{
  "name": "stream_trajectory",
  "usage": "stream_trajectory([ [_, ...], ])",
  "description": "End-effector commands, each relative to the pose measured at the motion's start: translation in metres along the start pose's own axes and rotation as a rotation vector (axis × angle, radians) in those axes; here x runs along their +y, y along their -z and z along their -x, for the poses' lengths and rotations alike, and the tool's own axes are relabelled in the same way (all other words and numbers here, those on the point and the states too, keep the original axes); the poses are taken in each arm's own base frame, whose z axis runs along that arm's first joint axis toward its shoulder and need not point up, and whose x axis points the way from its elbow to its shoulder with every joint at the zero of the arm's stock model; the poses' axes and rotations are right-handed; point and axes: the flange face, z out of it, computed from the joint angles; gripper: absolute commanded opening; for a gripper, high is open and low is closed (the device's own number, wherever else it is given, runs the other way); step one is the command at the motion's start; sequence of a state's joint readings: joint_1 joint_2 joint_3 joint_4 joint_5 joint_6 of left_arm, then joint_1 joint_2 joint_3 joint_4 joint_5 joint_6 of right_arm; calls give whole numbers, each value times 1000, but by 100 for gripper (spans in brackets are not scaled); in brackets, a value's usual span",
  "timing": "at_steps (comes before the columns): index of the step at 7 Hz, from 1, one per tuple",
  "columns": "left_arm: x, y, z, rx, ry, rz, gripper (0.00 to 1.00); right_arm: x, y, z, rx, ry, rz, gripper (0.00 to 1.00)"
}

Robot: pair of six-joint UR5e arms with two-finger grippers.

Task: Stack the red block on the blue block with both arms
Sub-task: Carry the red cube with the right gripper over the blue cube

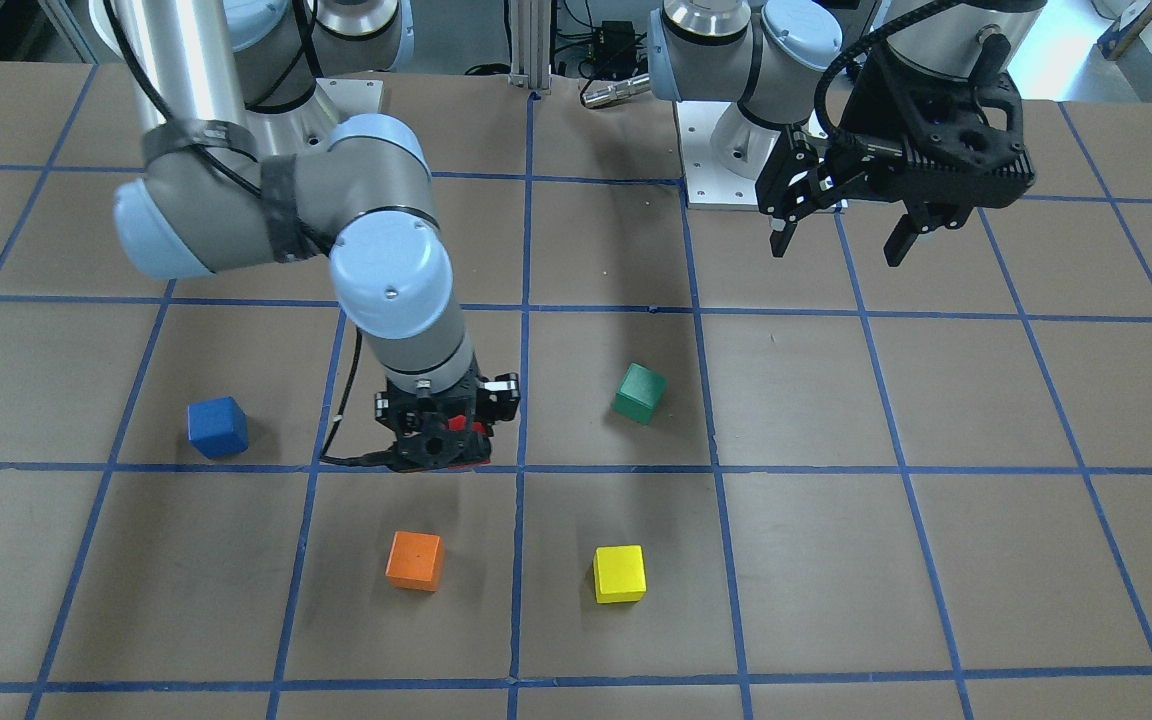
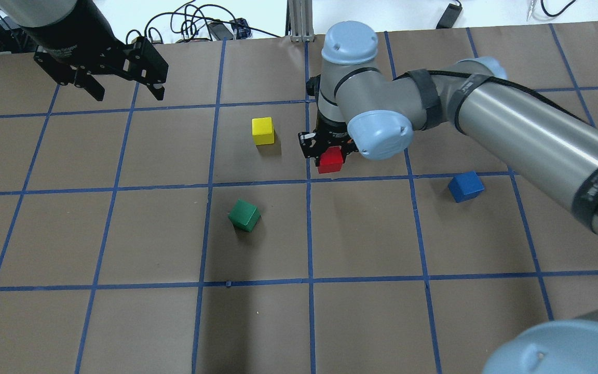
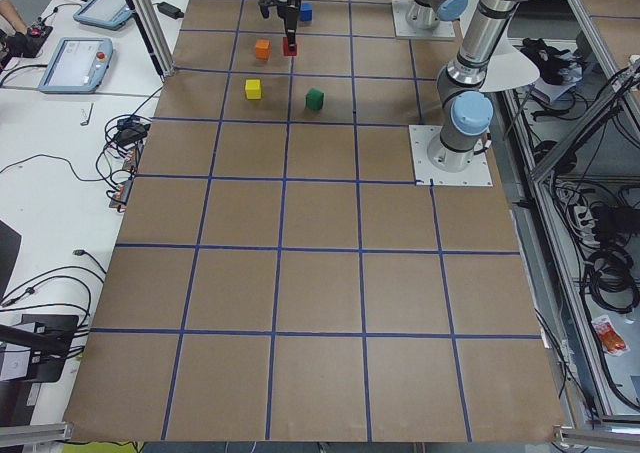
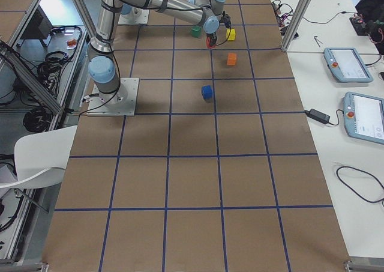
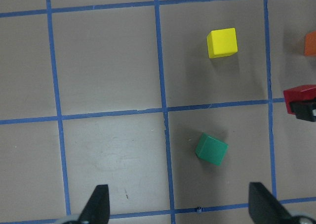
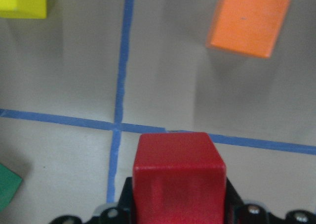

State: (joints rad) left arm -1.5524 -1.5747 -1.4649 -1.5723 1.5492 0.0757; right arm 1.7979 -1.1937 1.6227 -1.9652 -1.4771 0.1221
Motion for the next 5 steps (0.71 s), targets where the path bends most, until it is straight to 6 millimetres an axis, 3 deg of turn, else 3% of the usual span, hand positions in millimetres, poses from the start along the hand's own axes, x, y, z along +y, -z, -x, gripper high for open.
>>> stream_trajectory([
  [1, -1, 0, 0, 1, 1, 1, 100, 21, 64, -91, 1, -1, 62, 0],
  [2, 0, 0, 0, 1, -1, -1, 100, 21, 60, -136, 16, 34, 85, 0],
  [3, -1, 0, 0, 3, -1, 0, 100, 28, 43, -179, 48, 66, 124, 0],
  [5, -2, -1, -2, 3, -3, -1, 100, 44, 21, -241, 71, 104, 110, 0],
])
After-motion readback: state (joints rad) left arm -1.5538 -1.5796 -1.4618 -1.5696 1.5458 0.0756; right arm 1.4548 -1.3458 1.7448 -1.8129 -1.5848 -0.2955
